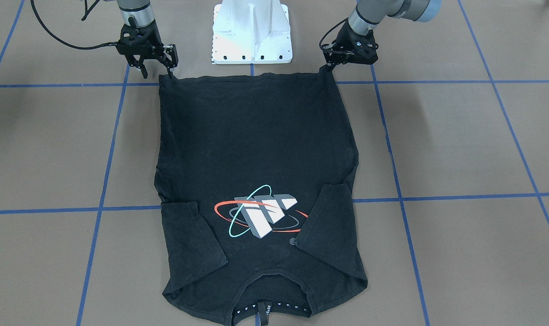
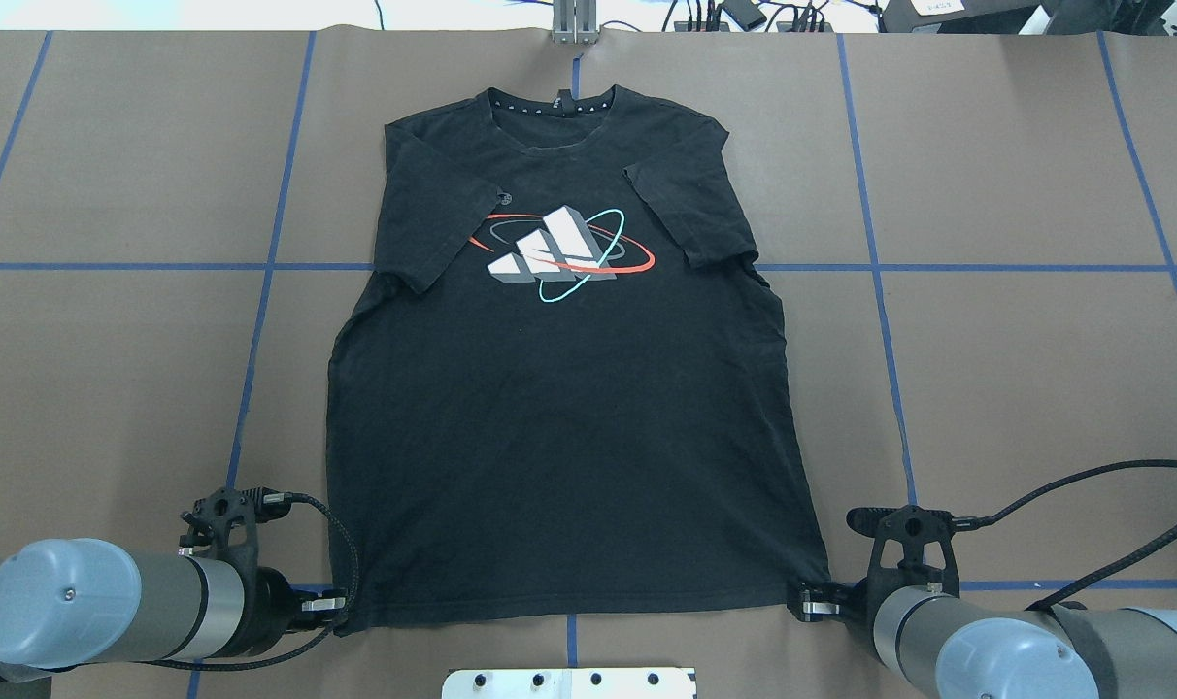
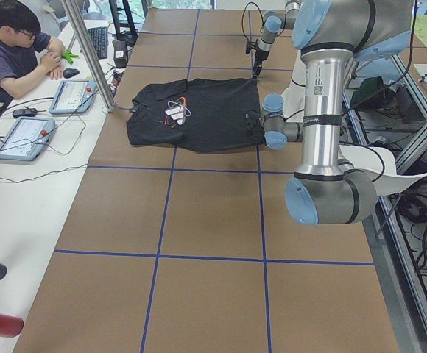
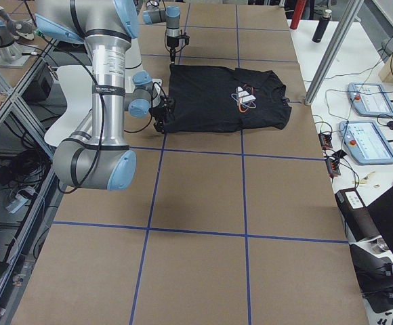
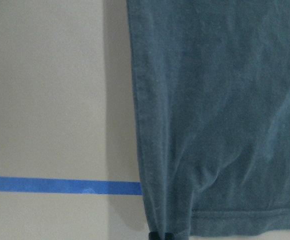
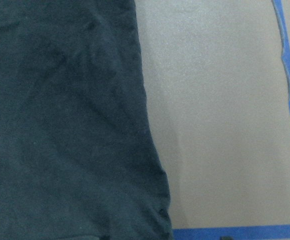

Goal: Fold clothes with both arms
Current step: 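Grasp the bottom hem corners with both grippers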

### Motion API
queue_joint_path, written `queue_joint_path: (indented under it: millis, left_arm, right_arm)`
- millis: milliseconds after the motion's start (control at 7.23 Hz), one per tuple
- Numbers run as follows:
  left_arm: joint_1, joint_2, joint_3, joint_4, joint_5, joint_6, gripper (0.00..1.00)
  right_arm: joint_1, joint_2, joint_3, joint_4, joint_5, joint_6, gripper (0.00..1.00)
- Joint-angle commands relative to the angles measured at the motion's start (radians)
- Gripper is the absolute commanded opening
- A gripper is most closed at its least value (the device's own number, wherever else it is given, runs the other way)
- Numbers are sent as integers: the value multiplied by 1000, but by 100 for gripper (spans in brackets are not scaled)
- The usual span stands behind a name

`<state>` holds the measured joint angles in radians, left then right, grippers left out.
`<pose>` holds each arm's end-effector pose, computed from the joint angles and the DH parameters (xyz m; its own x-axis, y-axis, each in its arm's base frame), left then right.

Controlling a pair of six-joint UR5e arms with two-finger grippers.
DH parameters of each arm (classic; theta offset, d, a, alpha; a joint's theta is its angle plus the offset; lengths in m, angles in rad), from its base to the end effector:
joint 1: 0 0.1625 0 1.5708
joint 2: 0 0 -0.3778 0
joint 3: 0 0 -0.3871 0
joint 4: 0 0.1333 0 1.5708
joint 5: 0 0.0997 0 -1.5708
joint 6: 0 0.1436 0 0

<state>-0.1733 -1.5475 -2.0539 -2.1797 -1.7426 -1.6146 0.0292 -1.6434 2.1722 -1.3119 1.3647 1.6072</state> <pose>0.4837 -0.1951 0.3491 0.4726 -0.1265 -0.8721 0.0430 0.9918 -0.1206 -0.4718 -0.1765 0.3725 0.6984 0.0560 0.7135 -0.1991 0.9728 0.1185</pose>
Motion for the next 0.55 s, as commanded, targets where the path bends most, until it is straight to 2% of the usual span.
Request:
queue_joint_path:
  millis: [0, 415]
  left_arm:
    - [0, 0, 0, 0, 0, -1, 0]
    - [0, -2, 0, 0, 0, -1, 0]
  right_arm:
    - [-35, 4, -6, 0, -28, 37, 58]
    - [-41, -7, -6, -1, -33, 36, 58]
